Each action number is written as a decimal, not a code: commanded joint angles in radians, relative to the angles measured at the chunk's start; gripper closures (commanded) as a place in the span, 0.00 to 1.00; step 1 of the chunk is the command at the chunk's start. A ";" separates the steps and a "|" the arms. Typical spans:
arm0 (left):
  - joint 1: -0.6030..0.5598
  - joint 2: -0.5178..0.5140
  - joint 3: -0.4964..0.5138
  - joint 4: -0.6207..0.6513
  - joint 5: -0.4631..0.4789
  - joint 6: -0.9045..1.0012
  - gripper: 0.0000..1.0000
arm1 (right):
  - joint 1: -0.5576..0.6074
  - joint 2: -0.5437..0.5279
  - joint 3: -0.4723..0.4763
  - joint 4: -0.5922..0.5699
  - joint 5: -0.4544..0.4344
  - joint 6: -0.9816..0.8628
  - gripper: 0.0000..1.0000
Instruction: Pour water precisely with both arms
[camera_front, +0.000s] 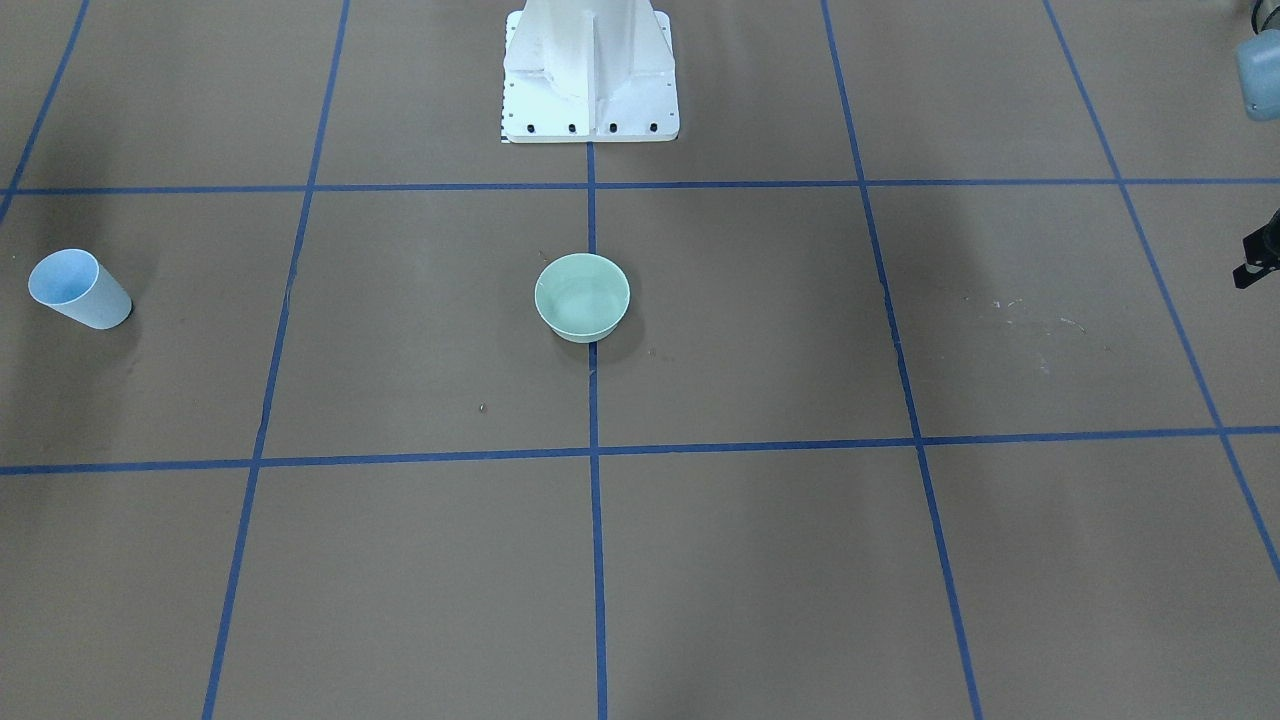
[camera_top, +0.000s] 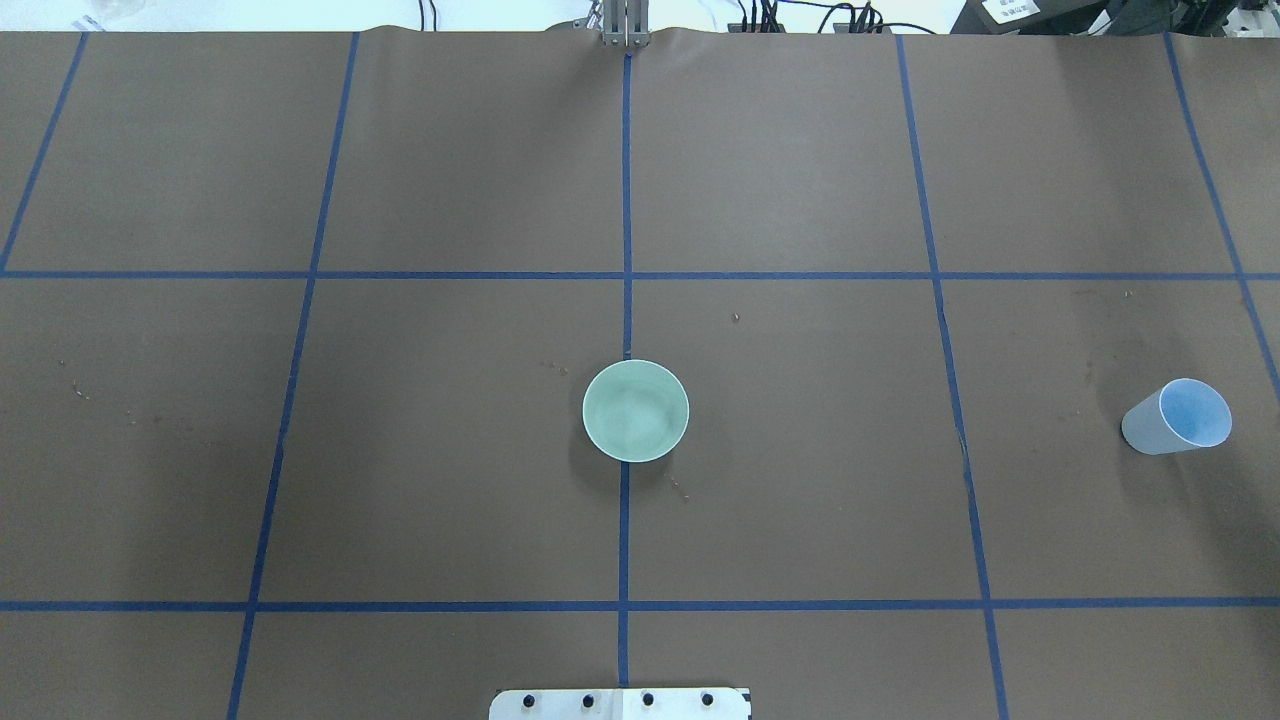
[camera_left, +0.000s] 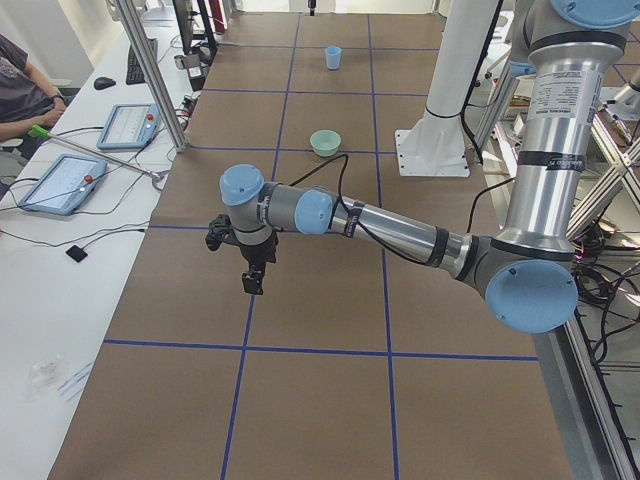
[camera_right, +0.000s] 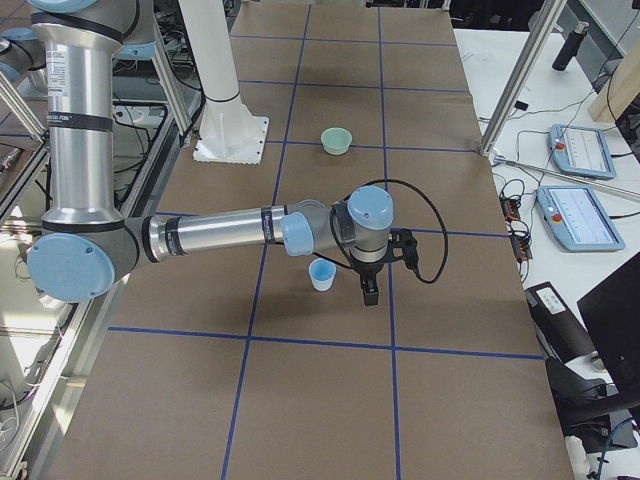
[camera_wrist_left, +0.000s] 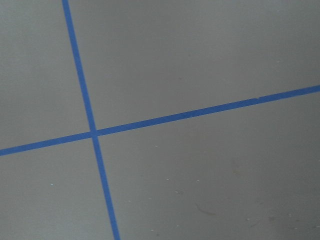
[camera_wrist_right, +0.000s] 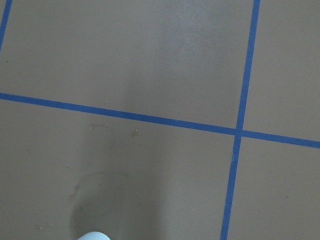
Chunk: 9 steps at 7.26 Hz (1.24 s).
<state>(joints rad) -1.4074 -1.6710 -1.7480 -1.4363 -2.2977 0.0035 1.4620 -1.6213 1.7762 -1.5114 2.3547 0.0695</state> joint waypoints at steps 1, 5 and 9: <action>0.001 0.008 0.002 -0.003 0.003 -0.049 0.00 | 0.014 -0.011 0.008 -0.015 0.000 -0.024 0.01; 0.368 -0.089 -0.154 -0.116 0.000 -0.695 0.00 | 0.017 -0.032 0.020 -0.013 -0.011 -0.024 0.01; 0.727 -0.377 -0.090 -0.115 0.112 -1.058 0.01 | 0.017 -0.055 0.025 -0.015 -0.011 -0.013 0.01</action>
<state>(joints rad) -0.7709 -1.9476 -1.8874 -1.5516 -2.2153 -0.9592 1.4789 -1.6638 1.8003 -1.5261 2.3434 0.0530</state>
